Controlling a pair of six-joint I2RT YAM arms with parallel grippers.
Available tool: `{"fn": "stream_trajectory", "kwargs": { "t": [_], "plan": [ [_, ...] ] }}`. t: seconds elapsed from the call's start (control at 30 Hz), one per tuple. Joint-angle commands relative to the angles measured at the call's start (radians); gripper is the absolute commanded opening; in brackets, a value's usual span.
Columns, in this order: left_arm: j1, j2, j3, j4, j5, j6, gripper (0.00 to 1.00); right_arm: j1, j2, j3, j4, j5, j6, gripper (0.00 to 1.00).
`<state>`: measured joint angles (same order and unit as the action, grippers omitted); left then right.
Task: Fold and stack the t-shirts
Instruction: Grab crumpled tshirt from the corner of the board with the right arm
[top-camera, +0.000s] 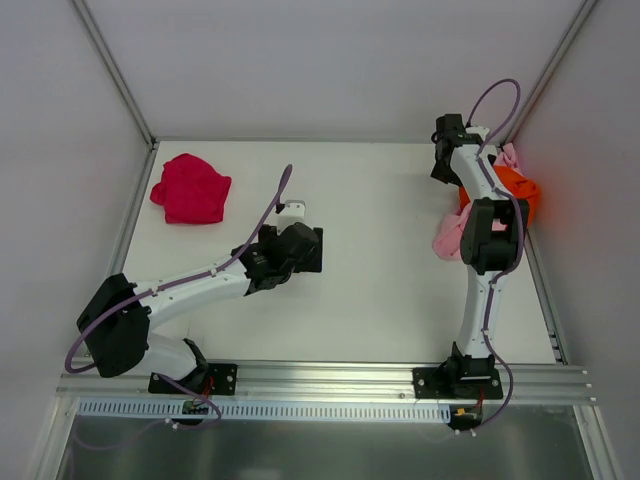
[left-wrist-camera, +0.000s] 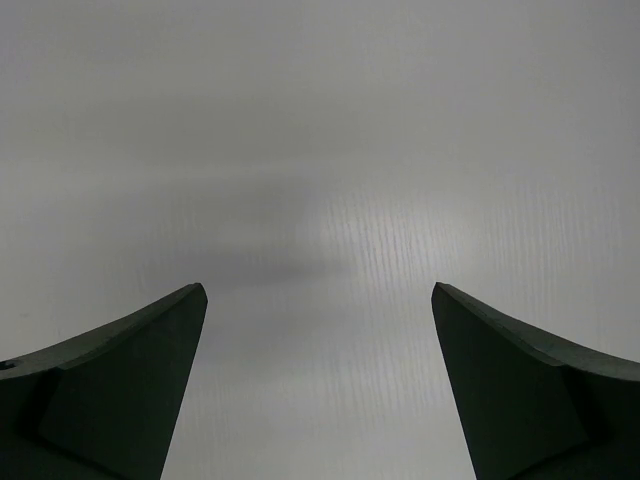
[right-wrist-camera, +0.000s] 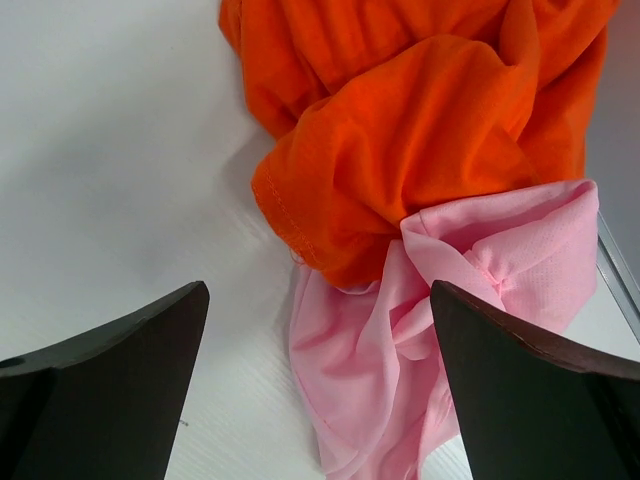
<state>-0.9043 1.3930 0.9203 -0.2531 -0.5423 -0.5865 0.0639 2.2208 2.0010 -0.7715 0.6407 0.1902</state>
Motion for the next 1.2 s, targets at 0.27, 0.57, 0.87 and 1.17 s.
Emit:
{"fn": "stream_trajectory", "kwargs": {
  "t": [0.27, 0.57, 0.87, 1.17],
  "plan": [
    [-0.007, -0.031, 0.025, -0.012, -0.005, -0.016, 0.99, -0.007, -0.058, -0.004, 0.049, -0.022, -0.034, 1.00],
    [-0.007, -0.037, 0.025, -0.012, -0.002, -0.019, 0.99, -0.032, 0.062, 0.163, -0.089, 0.034, -0.043, 1.00],
    [-0.007, -0.028, 0.026, -0.009, 0.005, -0.018, 0.99, -0.059, 0.128, 0.200, -0.167, -0.015, -0.020, 1.00],
    [-0.007, -0.035, 0.026, -0.011, 0.022, -0.021, 0.99, -0.059, 0.074, 0.096, -0.118, -0.064, -0.026, 0.93]
  ]
}}
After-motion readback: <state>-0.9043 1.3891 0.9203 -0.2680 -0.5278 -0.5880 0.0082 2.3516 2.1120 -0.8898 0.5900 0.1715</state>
